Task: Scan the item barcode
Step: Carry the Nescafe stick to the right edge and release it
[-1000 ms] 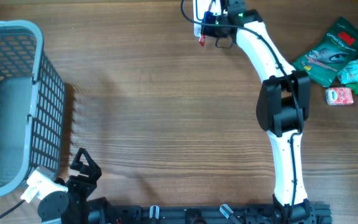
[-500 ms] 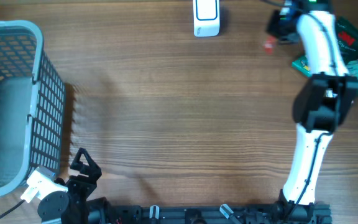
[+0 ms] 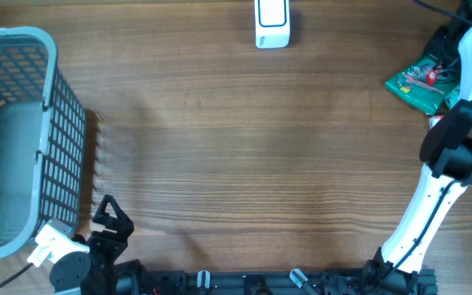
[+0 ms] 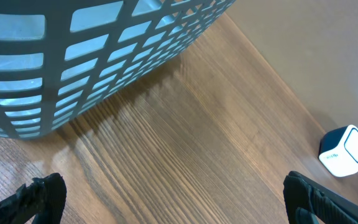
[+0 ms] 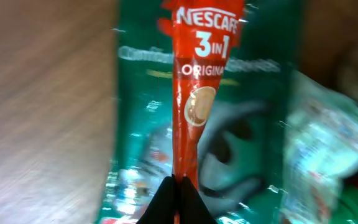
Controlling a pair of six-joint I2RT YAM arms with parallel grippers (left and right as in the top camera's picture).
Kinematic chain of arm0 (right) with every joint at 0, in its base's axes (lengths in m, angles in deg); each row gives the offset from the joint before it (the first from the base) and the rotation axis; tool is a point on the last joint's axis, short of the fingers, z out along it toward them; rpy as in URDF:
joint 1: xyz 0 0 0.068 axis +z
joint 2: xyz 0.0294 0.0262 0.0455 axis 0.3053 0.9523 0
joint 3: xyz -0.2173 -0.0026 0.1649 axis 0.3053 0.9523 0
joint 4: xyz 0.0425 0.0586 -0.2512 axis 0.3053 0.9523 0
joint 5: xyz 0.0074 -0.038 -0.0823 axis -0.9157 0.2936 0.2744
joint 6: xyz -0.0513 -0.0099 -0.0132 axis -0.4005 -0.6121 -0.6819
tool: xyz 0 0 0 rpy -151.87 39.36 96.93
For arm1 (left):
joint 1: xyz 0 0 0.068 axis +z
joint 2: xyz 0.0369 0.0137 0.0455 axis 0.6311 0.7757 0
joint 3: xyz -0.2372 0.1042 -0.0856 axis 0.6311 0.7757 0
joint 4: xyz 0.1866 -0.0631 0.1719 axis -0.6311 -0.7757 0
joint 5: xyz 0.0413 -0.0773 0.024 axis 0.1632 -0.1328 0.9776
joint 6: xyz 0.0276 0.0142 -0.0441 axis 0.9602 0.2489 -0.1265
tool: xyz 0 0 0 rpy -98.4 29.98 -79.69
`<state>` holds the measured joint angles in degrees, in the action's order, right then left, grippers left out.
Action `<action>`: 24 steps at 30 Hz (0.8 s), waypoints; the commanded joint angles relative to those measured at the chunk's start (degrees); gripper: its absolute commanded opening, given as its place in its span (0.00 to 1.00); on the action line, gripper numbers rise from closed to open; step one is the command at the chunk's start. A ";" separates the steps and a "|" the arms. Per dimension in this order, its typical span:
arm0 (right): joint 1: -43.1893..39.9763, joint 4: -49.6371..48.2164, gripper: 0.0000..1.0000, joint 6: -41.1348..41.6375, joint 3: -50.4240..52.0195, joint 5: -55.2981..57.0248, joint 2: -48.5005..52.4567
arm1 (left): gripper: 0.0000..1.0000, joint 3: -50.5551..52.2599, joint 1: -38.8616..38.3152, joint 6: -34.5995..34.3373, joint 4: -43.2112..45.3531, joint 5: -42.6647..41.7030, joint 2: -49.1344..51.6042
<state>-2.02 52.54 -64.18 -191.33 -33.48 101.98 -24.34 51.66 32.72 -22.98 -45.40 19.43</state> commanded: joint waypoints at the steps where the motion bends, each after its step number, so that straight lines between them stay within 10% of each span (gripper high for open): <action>1: -1.99 1.79 0.05 3.28 0.50 5.31 -0.04 | 1.00 0.09 0.11 -0.33 0.02 0.74 -0.13; 24: -6.58 19.39 0.05 19.71 0.50 17.40 -19.45 | 1.00 0.09 0.11 -0.33 0.02 0.74 -0.13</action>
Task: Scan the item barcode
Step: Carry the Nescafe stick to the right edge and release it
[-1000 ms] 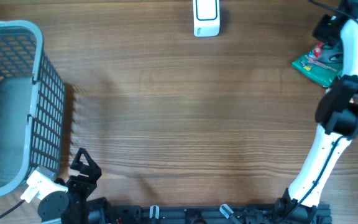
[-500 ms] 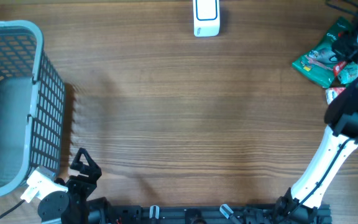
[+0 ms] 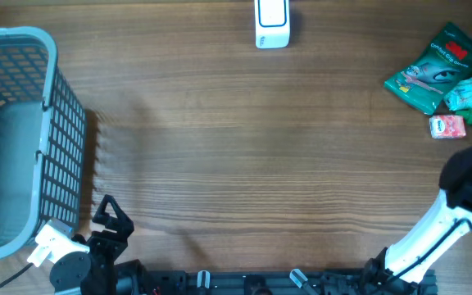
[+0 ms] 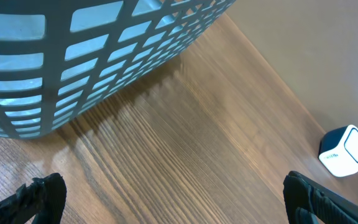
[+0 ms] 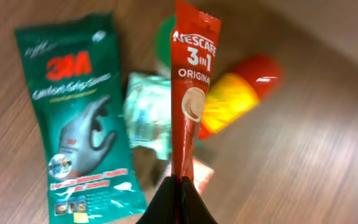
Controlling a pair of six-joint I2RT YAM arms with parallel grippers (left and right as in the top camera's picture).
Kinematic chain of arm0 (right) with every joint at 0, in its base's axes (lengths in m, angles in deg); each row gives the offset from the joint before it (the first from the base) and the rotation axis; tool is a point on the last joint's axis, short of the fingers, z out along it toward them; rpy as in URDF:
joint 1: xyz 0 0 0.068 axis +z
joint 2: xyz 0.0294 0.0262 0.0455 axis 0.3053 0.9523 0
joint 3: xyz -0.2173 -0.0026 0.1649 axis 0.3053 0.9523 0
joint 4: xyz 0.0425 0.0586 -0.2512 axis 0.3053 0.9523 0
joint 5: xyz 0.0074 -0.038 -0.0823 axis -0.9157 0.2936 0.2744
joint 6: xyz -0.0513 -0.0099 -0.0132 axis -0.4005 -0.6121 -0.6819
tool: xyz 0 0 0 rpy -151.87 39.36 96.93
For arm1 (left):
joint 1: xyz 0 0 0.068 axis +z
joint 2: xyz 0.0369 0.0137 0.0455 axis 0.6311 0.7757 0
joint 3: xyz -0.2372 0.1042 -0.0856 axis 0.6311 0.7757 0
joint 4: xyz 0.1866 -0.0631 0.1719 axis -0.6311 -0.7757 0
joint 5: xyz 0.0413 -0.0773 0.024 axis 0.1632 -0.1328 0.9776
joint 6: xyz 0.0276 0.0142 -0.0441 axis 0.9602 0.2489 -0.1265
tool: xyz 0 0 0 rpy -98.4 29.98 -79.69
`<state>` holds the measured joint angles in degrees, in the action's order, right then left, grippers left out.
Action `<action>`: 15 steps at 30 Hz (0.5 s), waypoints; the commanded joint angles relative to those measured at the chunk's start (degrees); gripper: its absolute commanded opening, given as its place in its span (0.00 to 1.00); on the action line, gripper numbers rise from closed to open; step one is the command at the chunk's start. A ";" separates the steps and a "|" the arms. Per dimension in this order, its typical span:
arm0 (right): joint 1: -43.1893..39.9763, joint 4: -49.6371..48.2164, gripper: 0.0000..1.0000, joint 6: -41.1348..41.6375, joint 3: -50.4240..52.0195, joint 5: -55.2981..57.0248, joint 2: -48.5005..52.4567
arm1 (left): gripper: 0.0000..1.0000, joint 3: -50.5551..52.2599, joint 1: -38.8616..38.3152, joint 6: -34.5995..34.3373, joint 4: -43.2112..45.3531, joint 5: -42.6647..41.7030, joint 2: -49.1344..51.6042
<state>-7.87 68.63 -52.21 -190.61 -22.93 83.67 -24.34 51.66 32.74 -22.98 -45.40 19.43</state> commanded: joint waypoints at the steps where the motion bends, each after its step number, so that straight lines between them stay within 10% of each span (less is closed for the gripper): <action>1: -1.11 4.42 0.05 9.01 -0.22 6.84 -1.20 | 1.00 0.09 0.11 -0.35 0.02 0.74 -0.13; 15: -12.55 3.89 0.04 10.56 3.21 4.83 0.09 | 1.00 0.09 0.11 -0.35 0.02 0.74 -0.13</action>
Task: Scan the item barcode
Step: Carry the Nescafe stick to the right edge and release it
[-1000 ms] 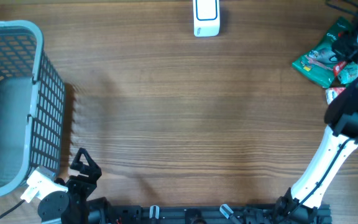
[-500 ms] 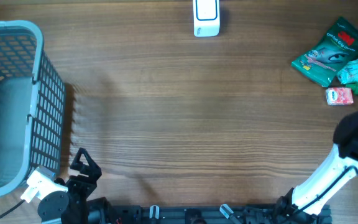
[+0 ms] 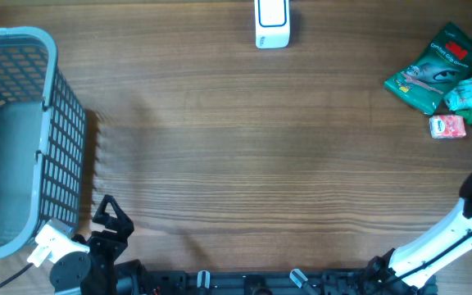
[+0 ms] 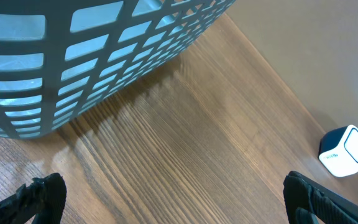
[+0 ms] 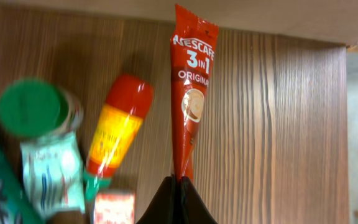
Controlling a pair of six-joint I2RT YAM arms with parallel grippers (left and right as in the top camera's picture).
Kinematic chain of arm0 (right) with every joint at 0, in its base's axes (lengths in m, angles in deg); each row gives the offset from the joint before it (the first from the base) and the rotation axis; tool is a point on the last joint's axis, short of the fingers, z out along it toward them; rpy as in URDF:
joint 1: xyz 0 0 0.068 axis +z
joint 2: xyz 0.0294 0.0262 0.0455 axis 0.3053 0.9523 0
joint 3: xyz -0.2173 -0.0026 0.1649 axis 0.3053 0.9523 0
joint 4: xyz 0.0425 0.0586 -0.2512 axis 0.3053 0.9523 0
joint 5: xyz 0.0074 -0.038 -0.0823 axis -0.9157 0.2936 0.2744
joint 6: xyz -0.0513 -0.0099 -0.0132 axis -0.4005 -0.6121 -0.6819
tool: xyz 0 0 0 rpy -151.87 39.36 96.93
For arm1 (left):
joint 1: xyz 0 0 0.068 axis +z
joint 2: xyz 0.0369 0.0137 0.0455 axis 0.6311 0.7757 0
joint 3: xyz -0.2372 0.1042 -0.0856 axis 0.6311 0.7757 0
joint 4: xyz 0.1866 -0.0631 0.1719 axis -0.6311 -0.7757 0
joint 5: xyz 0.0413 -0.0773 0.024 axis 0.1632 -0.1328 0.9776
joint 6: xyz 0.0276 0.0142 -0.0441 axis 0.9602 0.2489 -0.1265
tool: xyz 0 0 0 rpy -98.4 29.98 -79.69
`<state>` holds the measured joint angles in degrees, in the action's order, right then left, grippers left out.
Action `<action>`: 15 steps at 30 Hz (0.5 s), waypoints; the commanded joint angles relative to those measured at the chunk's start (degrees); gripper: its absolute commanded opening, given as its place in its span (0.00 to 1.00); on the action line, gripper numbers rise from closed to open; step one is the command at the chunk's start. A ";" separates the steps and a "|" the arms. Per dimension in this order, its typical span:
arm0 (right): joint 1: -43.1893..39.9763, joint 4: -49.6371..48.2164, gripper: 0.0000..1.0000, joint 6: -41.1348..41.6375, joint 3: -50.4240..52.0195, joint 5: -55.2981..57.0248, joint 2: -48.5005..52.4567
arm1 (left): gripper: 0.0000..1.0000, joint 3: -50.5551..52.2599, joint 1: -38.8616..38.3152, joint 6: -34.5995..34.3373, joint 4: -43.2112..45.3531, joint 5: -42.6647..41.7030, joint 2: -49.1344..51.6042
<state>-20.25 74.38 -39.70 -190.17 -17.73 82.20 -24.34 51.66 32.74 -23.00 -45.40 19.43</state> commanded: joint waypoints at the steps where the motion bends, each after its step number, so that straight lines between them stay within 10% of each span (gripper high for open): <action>1: -0.26 -3.50 0.04 -1.84 5.33 -1.05 1.64 | 1.00 0.09 0.11 -0.35 0.04 0.74 -0.13; 15: -0.20 -23.91 0.09 -2.78 30.91 -8.72 1.64 | 1.00 0.09 0.11 -0.35 0.04 0.74 -0.13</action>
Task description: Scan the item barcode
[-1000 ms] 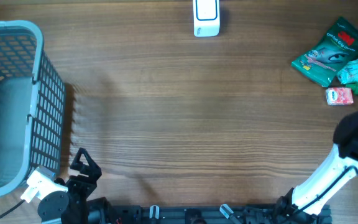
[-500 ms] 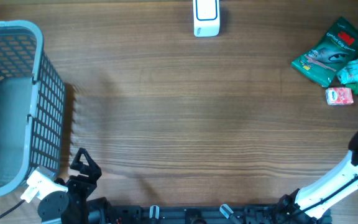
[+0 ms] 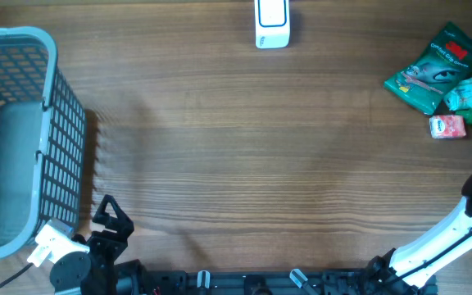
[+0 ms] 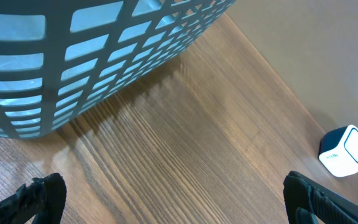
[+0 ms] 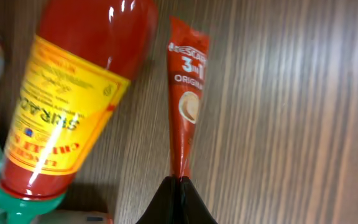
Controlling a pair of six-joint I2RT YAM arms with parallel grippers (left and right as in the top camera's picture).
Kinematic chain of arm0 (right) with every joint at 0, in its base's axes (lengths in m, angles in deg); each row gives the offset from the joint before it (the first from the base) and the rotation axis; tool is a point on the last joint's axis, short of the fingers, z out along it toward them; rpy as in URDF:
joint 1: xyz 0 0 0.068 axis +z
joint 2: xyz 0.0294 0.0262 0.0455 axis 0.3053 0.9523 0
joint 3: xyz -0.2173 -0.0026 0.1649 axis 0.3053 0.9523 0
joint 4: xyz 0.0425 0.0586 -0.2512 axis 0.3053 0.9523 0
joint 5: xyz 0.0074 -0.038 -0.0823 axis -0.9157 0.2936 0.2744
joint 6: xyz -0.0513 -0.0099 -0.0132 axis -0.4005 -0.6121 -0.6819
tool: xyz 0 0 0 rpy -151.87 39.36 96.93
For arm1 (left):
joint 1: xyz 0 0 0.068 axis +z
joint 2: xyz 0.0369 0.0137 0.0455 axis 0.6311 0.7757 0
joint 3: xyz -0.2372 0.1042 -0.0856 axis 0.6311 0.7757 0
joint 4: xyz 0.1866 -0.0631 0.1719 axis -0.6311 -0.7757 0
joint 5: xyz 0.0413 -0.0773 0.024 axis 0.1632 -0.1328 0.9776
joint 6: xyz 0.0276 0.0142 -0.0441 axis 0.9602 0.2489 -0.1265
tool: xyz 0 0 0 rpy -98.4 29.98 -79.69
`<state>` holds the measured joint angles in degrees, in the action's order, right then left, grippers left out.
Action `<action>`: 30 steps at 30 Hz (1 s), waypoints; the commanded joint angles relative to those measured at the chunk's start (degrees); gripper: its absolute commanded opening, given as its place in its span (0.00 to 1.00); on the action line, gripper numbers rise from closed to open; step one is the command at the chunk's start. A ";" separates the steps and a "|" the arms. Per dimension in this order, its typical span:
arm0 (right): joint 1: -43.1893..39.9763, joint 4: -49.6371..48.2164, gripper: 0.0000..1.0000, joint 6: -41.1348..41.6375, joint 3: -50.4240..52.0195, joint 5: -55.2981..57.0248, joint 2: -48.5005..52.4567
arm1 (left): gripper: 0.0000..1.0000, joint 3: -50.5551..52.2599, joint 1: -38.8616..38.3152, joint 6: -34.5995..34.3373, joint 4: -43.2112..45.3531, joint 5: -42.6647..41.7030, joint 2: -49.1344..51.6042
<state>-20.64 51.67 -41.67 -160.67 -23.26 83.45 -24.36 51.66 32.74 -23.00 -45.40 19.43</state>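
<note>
My right gripper (image 5: 180, 182) is shut on the lower end of a red Nescafe 3-in-1 sachet (image 5: 187, 106). The sachet hangs low over the wood, just right of a red and yellow sauce bottle (image 5: 73, 99). Overhead, only a red scrap of the sachet shows at the right edge, above the right arm (image 3: 469, 217). The white barcode scanner (image 3: 271, 23) stands at the far middle edge and also shows in the left wrist view (image 4: 344, 151). My left gripper (image 4: 176, 202) is open over bare wood, parked at the near left (image 3: 109, 217).
A grey-blue mesh basket (image 3: 23, 131) fills the left side and looms in the left wrist view (image 4: 73, 56). At the far right lie a green 3M glove pack (image 3: 431, 70), a small red and white box (image 3: 447, 127) and a pale packet (image 3: 465, 94).
The right gripper has come much lower with the sachet, from high above the table's right edge to close beside the sauce bottle. The left arm has not moved.
First the right gripper was shut on the sachet just over the green glove pack. Then it held the sachet higher above the pile, then higher still by the table's right edge. Now it is low beside the sauce bottle. The left gripper stayed open and parked throughout.
</note>
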 commanded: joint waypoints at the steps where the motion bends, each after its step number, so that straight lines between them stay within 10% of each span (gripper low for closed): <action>1: 0.20 -1.57 0.52 -2.08 1.42 -4.68 0.39 | 1.00 0.11 0.11 -0.35 0.04 0.74 -0.13; 2: 0.20 -1.95 0.90 -4.50 1.22 -7.37 0.11 | 1.00 0.11 0.11 -0.35 0.04 0.74 -0.13; 3: 0.20 -1.84 1.00 -5.73 0.87 -8.44 -0.11 | 1.00 0.11 0.11 -0.35 0.04 0.74 -0.13; 30: 3.58 3.26 1.00 -27.98 -4.72 -66.36 -54.95 | 1.00 0.11 0.11 -0.35 0.04 0.74 -0.13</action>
<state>-17.23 53.29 -65.78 -165.12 -79.49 32.91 -24.34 51.66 32.72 -22.98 -45.42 19.43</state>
